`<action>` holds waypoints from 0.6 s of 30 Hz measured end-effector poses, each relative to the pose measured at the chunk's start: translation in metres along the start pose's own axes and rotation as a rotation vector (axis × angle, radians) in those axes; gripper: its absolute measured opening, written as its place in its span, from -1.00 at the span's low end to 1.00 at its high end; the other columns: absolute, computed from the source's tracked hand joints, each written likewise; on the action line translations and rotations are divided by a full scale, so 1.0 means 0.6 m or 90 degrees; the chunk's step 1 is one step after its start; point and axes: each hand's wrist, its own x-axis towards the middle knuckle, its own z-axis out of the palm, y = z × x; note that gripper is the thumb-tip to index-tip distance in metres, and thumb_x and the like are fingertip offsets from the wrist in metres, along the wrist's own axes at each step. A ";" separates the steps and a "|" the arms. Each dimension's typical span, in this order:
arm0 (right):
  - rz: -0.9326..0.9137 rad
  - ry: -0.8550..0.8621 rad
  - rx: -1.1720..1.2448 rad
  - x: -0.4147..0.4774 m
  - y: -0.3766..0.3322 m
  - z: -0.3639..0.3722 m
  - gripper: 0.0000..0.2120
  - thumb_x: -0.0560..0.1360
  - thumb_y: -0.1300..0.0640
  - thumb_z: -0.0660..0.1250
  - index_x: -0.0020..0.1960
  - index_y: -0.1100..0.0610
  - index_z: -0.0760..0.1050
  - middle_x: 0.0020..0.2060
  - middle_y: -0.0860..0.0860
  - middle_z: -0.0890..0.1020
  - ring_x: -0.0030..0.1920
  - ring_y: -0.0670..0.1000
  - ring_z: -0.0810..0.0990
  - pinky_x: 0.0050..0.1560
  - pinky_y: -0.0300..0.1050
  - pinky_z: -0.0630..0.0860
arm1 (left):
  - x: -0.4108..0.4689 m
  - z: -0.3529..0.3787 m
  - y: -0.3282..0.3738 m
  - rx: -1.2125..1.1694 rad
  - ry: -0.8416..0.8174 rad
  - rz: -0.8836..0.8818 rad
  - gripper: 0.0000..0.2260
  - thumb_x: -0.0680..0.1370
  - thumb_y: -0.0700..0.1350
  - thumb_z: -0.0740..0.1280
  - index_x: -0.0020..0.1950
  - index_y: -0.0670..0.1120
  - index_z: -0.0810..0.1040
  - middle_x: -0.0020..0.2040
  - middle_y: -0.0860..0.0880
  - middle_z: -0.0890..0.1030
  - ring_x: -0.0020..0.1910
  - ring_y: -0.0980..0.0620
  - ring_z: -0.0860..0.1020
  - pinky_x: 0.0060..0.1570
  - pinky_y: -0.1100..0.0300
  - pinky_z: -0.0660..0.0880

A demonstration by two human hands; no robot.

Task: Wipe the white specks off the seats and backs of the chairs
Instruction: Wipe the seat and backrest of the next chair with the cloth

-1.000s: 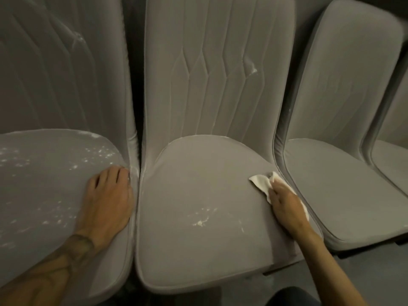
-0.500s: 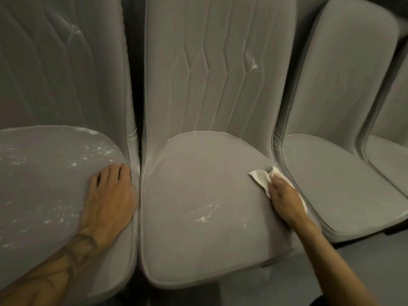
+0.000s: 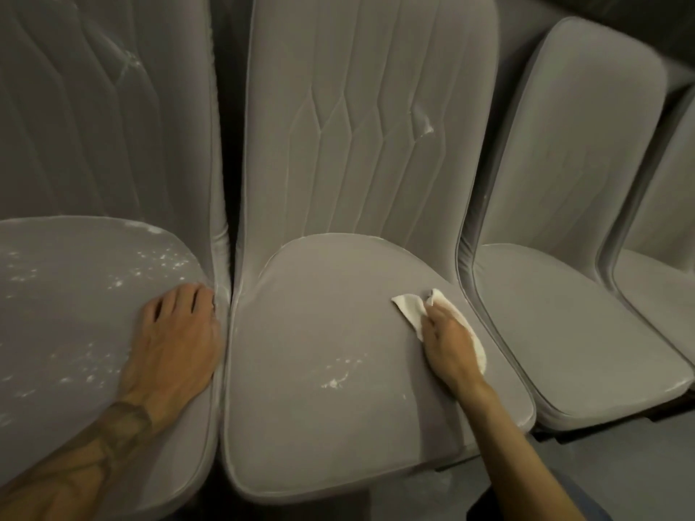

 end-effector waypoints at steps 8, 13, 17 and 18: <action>-0.254 -0.110 0.033 -0.031 -0.070 0.042 -0.62 0.68 0.04 0.18 0.47 0.01 0.42 0.50 -0.04 0.38 0.51 -0.06 0.30 0.55 -0.15 0.16 | -0.004 -0.001 0.000 0.004 -0.016 -0.004 -0.74 0.60 -0.13 0.03 0.09 -0.15 0.48 0.01 -0.18 0.51 -0.03 -0.20 0.49 0.02 -0.12 0.41; -0.075 -0.048 -0.007 0.041 -0.042 0.022 -0.63 0.68 0.09 0.17 0.46 0.11 0.43 0.48 0.04 0.42 0.48 0.08 0.36 0.48 -0.14 0.20 | -0.005 -0.004 0.004 0.003 -0.012 -0.018 -0.77 0.59 -0.15 0.07 0.09 -0.15 0.49 0.01 -0.17 0.51 -0.01 -0.21 0.49 0.04 -0.12 0.40; -0.164 -0.079 0.072 -0.026 -0.130 0.076 -0.71 0.67 0.08 0.17 0.34 0.09 0.50 0.38 -0.03 0.50 0.37 -0.07 0.42 0.43 -0.11 0.27 | -0.007 -0.005 0.000 0.012 -0.017 -0.016 -0.75 0.59 -0.14 0.04 0.08 -0.14 0.48 -0.01 -0.16 0.50 -0.03 -0.20 0.49 0.02 -0.11 0.40; -0.238 -0.119 0.086 -0.053 -0.141 0.082 -0.70 0.68 0.08 0.16 0.37 0.04 0.49 0.40 -0.05 0.48 0.37 -0.13 0.39 0.45 -0.15 0.25 | -0.008 -0.005 0.000 0.006 -0.022 -0.019 -0.74 0.59 -0.13 0.03 0.09 -0.14 0.49 0.00 -0.16 0.51 -0.03 -0.20 0.49 0.03 -0.11 0.40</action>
